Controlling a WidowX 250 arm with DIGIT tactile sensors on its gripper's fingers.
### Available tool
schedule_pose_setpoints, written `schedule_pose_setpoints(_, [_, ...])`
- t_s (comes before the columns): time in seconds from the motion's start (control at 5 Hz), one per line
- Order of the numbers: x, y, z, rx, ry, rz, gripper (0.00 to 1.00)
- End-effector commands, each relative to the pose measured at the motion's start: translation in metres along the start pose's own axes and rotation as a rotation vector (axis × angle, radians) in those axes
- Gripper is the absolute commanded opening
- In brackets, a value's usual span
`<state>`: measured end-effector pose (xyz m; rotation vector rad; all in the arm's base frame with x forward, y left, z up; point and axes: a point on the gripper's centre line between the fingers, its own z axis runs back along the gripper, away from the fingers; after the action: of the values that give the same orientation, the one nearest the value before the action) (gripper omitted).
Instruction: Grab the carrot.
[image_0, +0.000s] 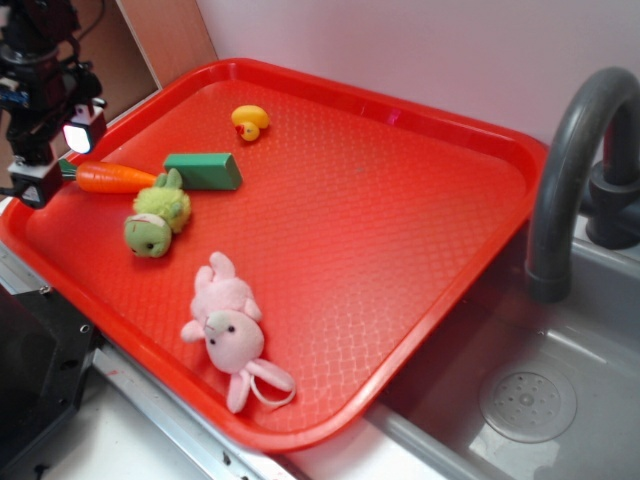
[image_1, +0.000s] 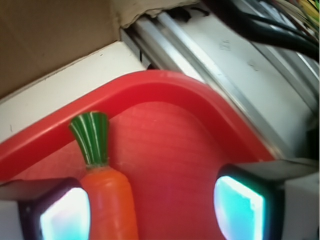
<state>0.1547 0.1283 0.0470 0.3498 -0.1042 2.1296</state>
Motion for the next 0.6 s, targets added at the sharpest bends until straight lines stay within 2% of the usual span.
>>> schedule_pose_setpoints(0.0, [-0.012,-0.003,-0.01,-0.092,-0.028,-0.136,1.0])
schedule_pose_setpoints(0.2, [-0.025,-0.009,-0.019,-0.091,-0.007,-0.199,1.0])
schedule_pose_setpoints(0.4, [-0.035,-0.007,-0.029,-0.061,-0.002,-0.245,1.0])
